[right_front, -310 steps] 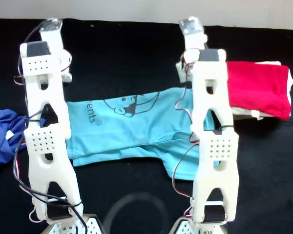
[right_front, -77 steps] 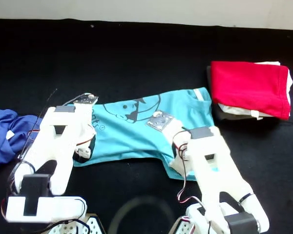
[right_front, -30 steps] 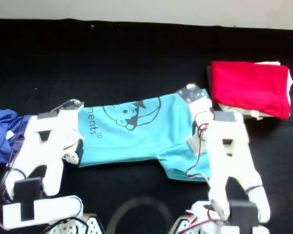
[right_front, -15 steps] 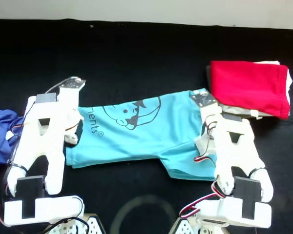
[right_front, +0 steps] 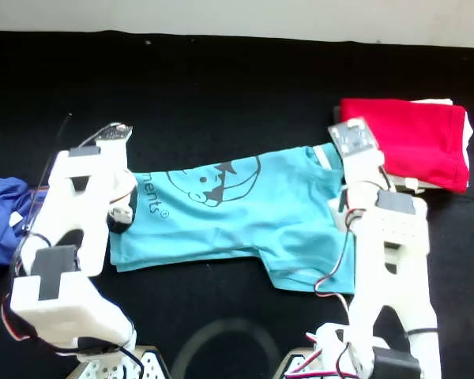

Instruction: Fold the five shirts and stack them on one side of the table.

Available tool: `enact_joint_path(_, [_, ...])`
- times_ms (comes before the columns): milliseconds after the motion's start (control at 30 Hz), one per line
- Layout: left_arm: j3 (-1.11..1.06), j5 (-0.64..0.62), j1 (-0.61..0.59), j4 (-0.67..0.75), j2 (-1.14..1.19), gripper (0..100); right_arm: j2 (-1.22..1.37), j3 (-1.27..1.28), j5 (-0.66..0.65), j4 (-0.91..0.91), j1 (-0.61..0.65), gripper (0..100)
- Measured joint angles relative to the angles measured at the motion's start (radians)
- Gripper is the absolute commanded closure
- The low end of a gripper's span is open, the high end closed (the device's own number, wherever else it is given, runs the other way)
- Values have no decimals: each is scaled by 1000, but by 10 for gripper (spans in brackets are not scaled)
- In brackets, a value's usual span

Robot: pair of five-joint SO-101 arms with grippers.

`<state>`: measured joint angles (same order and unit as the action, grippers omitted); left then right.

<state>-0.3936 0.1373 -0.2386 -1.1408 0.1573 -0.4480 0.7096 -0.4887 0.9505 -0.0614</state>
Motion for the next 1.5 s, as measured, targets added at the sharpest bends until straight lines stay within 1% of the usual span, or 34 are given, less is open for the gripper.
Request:
enact_joint_path(100, [112, -2, 2, -126, 5, 991, 84, -126, 49, 28, 35, 985])
enact_joint_path(200, [229, -2, 2, -262, 5, 991, 206, -292, 68, 86, 57, 985])
enact_joint_path(267, [311, -2, 2, -325, 11, 991, 295, -407, 81, 100, 66, 985])
enact_joint_path(367, [394, -2, 5, -324, 31, 991, 460, -551, 110, 101, 100, 985])
enact_joint_path(467, [402, -2, 44, -273, 92, 991, 658, -667, 157, 109, 135, 985])
enact_joint_path(600, [402, -2, 80, -252, 221, 991, 862, -799, 201, 112, 169, 985])
enact_joint_path(700, [402, -3, 55, -218, 296, 991, 970, -873, 206, 112, 173, 985])
enact_joint_path(800, [402, -3, -3, -184, 318, 991, 1053, -947, 206, 112, 158, 985])
enact_joint_path(867, [419, -3, -34, -183, 333, 991, 1105, -1013, 206, 114, 143, 985])
enact_joint_path(967, [471, 23, -48, -187, 381, 991, 1175, -1112, 206, 124, 135, 985])
enact_joint_path(1100, [624, 26, -49, -269, 503, 991, 1255, -1261, 206, 207, 135, 985])
enact_joint_path(1267, [936, 26, -51, -454, 704, 991, 1304, -1432, 206, 339, 160, 985])
enact_joint_path(1367, [1119, 26, -52, -568, 779, 991, 1304, -1530, 206, 427, 170, 985])
enact_joint_path(1433, [1192, 28, -54, -603, 792, 991, 1304, -1596, 206, 494, 170, 985])
enact_joint_path(1500, [1223, 29, -58, -609, 795, 991, 1304, -1660, 206, 552, 170, 985])
